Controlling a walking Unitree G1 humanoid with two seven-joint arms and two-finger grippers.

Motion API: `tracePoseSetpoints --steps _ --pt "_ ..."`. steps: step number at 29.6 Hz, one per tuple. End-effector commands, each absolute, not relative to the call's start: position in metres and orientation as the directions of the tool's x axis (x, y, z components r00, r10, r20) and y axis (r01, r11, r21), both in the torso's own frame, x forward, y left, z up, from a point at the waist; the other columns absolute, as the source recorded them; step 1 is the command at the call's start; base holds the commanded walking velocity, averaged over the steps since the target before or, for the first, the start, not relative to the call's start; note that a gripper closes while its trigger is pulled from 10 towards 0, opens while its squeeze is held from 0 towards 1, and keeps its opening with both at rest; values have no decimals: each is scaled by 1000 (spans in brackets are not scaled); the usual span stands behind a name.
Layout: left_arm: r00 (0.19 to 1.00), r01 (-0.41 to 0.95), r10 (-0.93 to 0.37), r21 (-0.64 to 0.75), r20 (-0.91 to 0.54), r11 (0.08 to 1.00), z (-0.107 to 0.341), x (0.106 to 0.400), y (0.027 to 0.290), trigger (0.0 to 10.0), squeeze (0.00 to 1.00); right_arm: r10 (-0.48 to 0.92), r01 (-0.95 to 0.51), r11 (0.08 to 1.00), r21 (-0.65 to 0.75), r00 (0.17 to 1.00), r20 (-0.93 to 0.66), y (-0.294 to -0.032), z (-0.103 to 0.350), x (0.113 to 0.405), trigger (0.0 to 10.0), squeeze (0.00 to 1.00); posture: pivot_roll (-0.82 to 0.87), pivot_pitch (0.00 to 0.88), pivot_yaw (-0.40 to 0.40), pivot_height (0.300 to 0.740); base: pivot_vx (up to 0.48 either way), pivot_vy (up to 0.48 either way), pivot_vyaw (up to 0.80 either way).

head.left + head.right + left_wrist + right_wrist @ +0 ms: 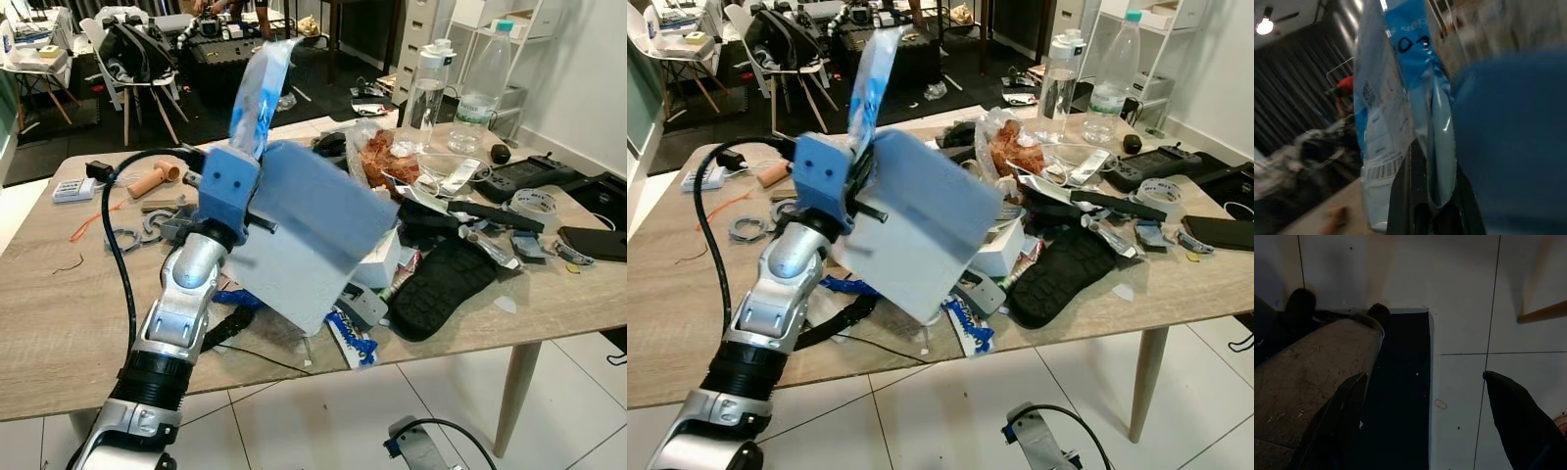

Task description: Picking trash to rubbish bin

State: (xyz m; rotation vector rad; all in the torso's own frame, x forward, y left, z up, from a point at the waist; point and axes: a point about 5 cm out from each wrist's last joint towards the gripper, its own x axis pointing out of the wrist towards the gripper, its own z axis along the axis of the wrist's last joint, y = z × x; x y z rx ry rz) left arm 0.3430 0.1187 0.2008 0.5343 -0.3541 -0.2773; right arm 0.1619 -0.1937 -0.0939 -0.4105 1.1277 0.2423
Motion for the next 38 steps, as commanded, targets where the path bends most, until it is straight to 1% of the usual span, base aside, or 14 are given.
tracePoseSetpoints --steps 1,2,3,4,5,8,10,11,12,15,32,34,37,38 --pt "913 162 -352 608 207 777 192 344 118 10000 0 -12 -395 903 -166 364 -931 -190 -100 148 10000 0 28 33 59 740 0 0 0" --pt "914 162 -361 647 187 745 188 343 118 10000 0 -11 -395 904 -165 364 -931 -190 -100 148 10000 0 28 34 61 740 0 0 0" --pt "912 182 -383 694 146 697 179 342 116 10000 471 -11 -394 904 -165 363 -932 -190 -100 148 10000 0 28 36 61 740 0 0 0" --pt "910 190 -393 710 133 678 175 341 114 10000 827 -11 -394 904 -164 363 -932 -189 -100 147 10000 0 28 36 61 740 0 0 0" --pt "906 201 -406 724 119 660 172 340 112 10000 1000 -11 -394 905 -164 362 -932 -189 -100 147 10000 0 28 36 61 740 0 0 0" --pt "884 245 -460 749 89 616 164 337 104 10000 1000 -11 -393 905 -162 360 -933 -189 -101 147 10000 0 27 37 62 740 0 0 0" --pt "877 256 -472 751 84 609 164 336 102 10000 1000 -10 -393 905 -161 359 -933 -189 -101 147 10000 0 28 37 62 740 0 0 0" --pt "866 275 -495 755 74 595 162 334 100 10000 957 -10 -394 905 -161 358 -934 -189 -101 147 10000 0 28 37 62 740 0 0 0" --pt "855 293 -514 760 62 580 161 333 99 10000 0 -10 -394 905 -160 358 -934 -190 -101 146 10000 0 30 36 61 740 0 0 0" --pt "842 315 -538 766 48 561 159 331 98 10000 0 -10 -395 905 -161 357 -934 -190 -101 146 10000 0 30 35 61 740 0 0 0" --pt "852 309 -523 802 6 512 153 332 107 10000 0 -8 -400 902 -161 357 -934 -189 -101 147 10000 0 35 32 55 740 0 0 0" --pt "890 233 -453 801 53 551 161 337 121 10000 0 -8 -400 903 -160 356 -934 -189 -101 146 10000 0 34 33 54 740 0 0 0" --pt "922 129 -362 778 133 615 175 342 138 10000 0 -9 -401 902 -160 354 -935 -190 -101 145 10000 0 35 36 53 740 0 0 0" --pt "922 129 -362 778 133 615 175 342 138 10000 0 -9 -401 902 -160 354 -935 -190 -101 145 10000 0 35 36 53 740 0 0 0"
